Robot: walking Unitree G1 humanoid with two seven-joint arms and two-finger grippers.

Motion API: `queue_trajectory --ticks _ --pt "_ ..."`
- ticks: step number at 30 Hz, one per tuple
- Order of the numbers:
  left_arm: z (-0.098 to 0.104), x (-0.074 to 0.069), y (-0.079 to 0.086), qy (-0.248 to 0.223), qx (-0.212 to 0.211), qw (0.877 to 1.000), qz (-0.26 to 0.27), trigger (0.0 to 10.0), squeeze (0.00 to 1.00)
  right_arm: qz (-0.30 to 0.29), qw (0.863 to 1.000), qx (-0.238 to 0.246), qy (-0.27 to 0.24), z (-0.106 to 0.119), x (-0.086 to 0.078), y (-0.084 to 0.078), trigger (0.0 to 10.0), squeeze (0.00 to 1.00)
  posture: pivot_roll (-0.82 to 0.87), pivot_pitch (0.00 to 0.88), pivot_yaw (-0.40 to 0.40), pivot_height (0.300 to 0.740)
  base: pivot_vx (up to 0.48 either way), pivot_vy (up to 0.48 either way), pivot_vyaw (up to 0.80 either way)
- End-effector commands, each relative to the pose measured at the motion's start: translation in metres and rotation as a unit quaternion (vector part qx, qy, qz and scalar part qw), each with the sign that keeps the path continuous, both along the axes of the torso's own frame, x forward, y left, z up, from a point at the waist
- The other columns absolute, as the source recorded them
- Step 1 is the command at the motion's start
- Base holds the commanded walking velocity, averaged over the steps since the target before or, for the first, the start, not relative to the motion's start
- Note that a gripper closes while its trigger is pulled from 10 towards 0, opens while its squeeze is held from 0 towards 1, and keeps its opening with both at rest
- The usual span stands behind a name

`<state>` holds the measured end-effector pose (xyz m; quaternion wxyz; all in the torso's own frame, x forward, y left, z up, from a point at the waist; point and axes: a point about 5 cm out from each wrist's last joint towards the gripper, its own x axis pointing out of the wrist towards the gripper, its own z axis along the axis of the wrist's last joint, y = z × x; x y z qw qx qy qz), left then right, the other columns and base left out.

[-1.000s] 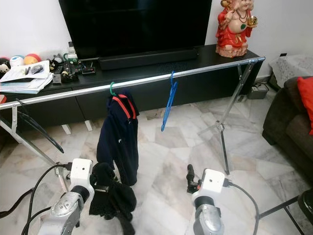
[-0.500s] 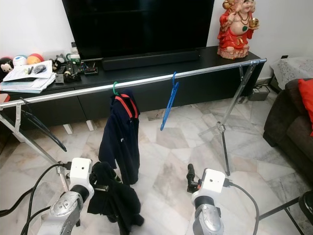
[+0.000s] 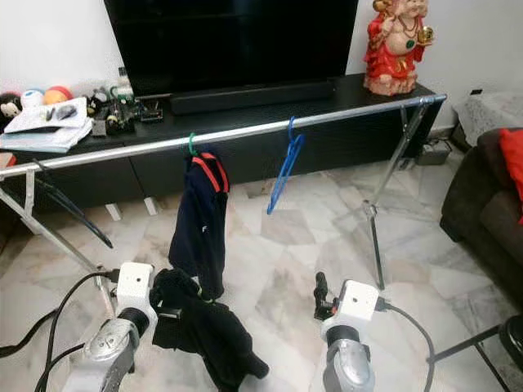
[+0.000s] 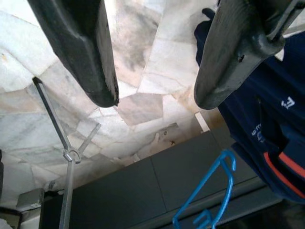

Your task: Hang hanger

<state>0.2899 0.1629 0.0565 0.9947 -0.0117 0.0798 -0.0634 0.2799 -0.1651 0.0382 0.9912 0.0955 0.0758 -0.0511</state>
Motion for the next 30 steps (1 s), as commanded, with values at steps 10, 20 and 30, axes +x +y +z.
queue_trajectory --ticks 10,20,30 --pt "0.0051 0.0006 0.0033 -0.007 -0.005 1.0 0.005 10.0 0.0 -0.001 1.0 0.003 0.011 -0.0051 -0.0026 0.001 10.0 0.0 0.05 0.033 0.064 0.74 -0.27 0.0 0.0" --pt "0.0054 0.0009 0.0032 -0.007 -0.004 1.0 0.006 10.0 0.0 0.008 1.0 -0.005 0.009 -0.0041 -0.0021 0.0018 10.0 0.0 0.05 0.038 0.064 0.74 -0.27 0.0 0.0" --pt "0.0058 0.0009 0.0028 -0.006 -0.003 1.0 0.005 10.0 0.0 0.016 1.0 -0.01 0.009 -0.0046 -0.0023 0.0036 10.0 0.0 0.05 0.041 0.065 0.74 -0.27 0.0 0.72"
